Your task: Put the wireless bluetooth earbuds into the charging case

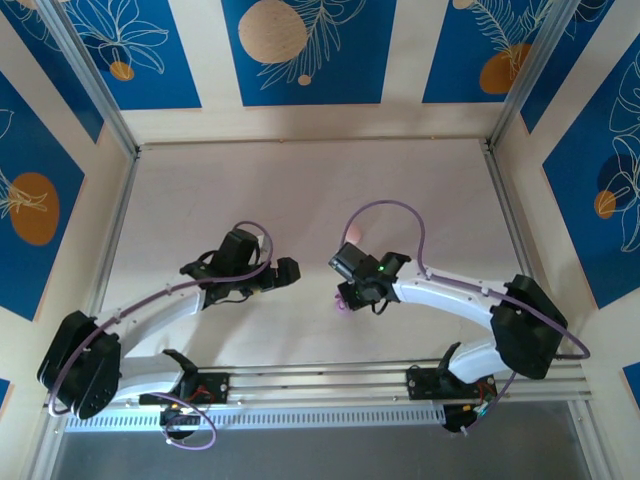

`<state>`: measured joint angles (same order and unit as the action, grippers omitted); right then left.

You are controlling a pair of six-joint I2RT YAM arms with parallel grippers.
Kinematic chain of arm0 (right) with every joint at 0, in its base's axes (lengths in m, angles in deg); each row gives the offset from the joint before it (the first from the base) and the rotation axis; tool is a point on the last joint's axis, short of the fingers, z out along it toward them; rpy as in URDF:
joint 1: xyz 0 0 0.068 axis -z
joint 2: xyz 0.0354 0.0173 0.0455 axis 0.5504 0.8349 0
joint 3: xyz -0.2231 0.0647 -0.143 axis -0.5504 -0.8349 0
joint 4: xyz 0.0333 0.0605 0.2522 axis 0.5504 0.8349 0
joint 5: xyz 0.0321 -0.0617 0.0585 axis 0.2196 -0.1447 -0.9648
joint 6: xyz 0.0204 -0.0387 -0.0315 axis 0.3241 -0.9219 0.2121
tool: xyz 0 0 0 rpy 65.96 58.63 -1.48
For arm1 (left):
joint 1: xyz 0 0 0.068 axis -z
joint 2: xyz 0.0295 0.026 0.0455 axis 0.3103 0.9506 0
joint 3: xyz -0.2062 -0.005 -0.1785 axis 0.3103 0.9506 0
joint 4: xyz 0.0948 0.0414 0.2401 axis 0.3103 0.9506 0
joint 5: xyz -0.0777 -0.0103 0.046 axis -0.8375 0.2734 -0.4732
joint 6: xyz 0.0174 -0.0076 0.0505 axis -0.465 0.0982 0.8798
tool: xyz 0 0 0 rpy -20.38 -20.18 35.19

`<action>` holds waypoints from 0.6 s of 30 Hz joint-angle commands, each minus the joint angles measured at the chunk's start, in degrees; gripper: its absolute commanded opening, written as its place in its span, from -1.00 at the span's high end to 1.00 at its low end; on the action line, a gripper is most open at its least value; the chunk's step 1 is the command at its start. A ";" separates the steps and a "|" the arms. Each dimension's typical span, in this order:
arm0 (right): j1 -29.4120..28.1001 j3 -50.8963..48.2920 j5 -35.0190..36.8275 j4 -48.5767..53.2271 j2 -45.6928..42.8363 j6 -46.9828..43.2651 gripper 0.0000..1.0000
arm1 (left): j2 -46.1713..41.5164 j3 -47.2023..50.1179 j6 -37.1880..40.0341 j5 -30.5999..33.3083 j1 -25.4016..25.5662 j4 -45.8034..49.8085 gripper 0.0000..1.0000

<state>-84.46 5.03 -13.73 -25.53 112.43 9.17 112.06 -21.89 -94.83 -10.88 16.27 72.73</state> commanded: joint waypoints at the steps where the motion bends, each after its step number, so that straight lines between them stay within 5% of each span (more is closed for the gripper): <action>1: 1.35 -1.16 -1.28 0.99 -4.04 1.63 0.41 | -1.20 -0.49 0.77 0.62 -0.01 0.54 -0.99; 18: 21.99 -14.89 -32.42 -1.72 -29.17 4.67 0.27 | -7.58 6.10 -4.20 5.16 15.05 -6.51 -0.88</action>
<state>-64.22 -8.20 -38.23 -26.90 84.50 12.65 105.26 -16.75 -97.76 -8.00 29.65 68.12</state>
